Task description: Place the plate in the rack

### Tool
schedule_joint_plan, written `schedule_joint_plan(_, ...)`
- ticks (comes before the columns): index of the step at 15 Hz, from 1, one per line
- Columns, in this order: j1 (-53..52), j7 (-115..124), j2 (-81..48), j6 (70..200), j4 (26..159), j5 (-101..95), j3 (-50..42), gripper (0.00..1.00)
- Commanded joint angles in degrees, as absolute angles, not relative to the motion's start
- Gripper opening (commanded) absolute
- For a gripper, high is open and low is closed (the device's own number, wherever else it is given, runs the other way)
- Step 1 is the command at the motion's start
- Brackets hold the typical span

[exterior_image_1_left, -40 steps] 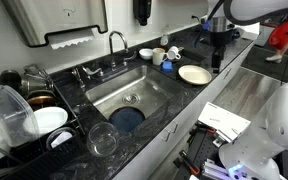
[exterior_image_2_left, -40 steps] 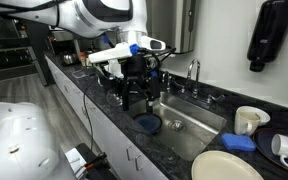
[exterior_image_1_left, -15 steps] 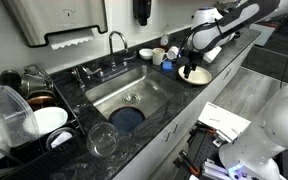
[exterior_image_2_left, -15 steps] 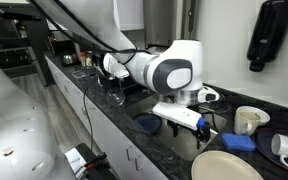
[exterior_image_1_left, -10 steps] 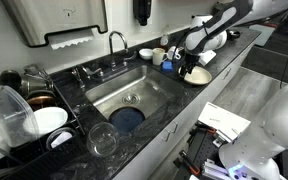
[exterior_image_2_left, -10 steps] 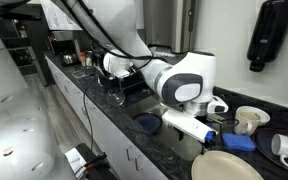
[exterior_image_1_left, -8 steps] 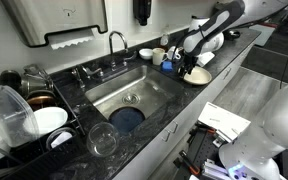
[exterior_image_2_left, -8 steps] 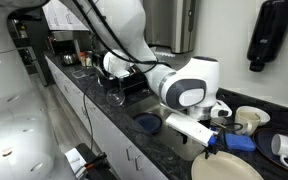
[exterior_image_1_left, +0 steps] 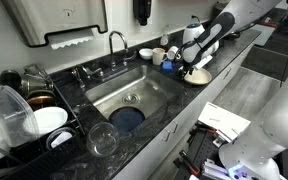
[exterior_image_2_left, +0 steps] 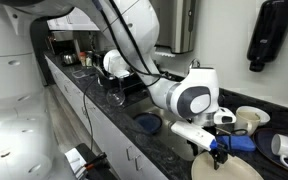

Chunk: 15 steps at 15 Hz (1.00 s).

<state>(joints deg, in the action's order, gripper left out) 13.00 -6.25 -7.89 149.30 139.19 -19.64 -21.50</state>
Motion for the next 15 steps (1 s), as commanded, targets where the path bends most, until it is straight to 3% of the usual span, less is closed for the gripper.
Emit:
schedule_joint_plan(1,13.15,-0.16,-9.97,148.93,138.14,-24.38,-21.19,0.6)
schedule_joint_plan(9,12.17,6.9,-8.37,146.59,139.0,-27.8,-20.61,0.03)
schedule_joint_plan(15,12.02,5.87,0.69,140.41,139.59,-26.77,-18.64,0.0)
